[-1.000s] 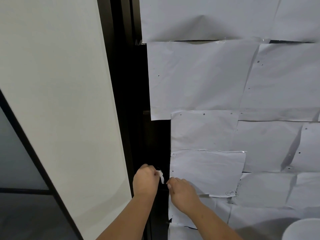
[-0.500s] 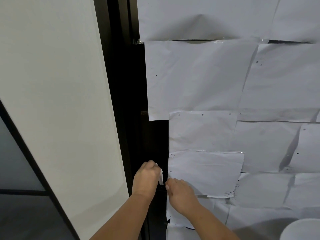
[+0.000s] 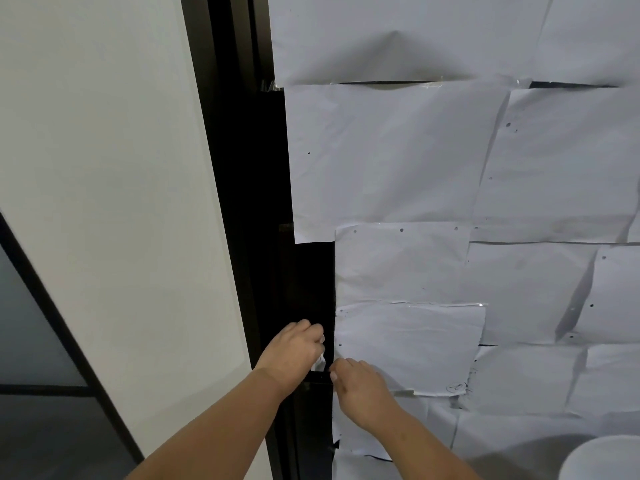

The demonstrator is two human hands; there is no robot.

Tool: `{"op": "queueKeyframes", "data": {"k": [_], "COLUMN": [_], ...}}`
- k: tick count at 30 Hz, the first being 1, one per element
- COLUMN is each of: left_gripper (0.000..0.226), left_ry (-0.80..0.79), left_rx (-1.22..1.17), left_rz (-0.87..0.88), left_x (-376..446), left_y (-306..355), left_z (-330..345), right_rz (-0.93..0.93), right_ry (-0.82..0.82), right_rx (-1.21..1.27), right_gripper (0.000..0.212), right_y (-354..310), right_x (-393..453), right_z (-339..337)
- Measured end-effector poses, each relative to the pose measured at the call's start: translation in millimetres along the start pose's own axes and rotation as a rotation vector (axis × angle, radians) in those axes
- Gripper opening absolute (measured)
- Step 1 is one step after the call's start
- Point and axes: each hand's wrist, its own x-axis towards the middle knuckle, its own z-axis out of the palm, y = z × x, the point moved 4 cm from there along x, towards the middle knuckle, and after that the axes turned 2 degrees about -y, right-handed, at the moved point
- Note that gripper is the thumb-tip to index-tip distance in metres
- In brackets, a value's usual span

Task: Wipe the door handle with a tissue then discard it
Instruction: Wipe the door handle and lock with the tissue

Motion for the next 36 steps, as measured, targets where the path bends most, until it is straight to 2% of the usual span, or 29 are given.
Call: {"op": "queueKeyframes", "data": {"k": [3,8,13,16,20,24,28,30,32,34,36], "left_gripper": [0.045,0.055,0.048,0.053,0.061,0.048,0.026,0.025,0.027,0.026,0.022], "left_ry": [-0.011,0.076,0.015,0.013,0.107,0.192,0.365,0.416,0.46,0.489,0.474], "left_rx": [0.073,-0.028,0.004,-0.019,-0.199,-0.43,-0.873,-0.99,-1.047,-1.255,-1.527], "left_rz": [0.036,-0.033,-0.002,-0.061,-0.297,-0.521,-0.855,-1.023,-1.102,-1.194,-1.36], "left_x": [-1,-11,-3,-3,-15,-27,-44,-48,-48,-46,-42], "left_y": [-1,-8,-1,-3,-4,2,8,11,12,10,7], "left_z": [-1,-6,-7,-5,6,14,16,21,24,20,22], "right_rz": [0.004,0.006,0.017,0.016,0.016,0.023,0.021,0.019,0.018,0.02,0.022], "right_ry": [-0.01,0.001,0.003,-0.002,-0.004,-0.005,-0.014,-0.016,-0.017,-0.019,-0.017], "right_rx": [0.017,0.025,0.022,0.02,0.001,0.005,0.025,0.022,0.016,0.01,0.008], "right_gripper": [0.026,0.026,0.022,0.023,0.025,0.022,0.024,0.025,0.024,0.023,0.023], "right_y": [1,0,-3,-3,-2,-1,0,1,1,0,0], "right_x": [0,0,0,-1,-1,-1,0,0,1,2,2], "right_z": [0,-2,-2,-3,-2,0,0,1,1,1,0]}}
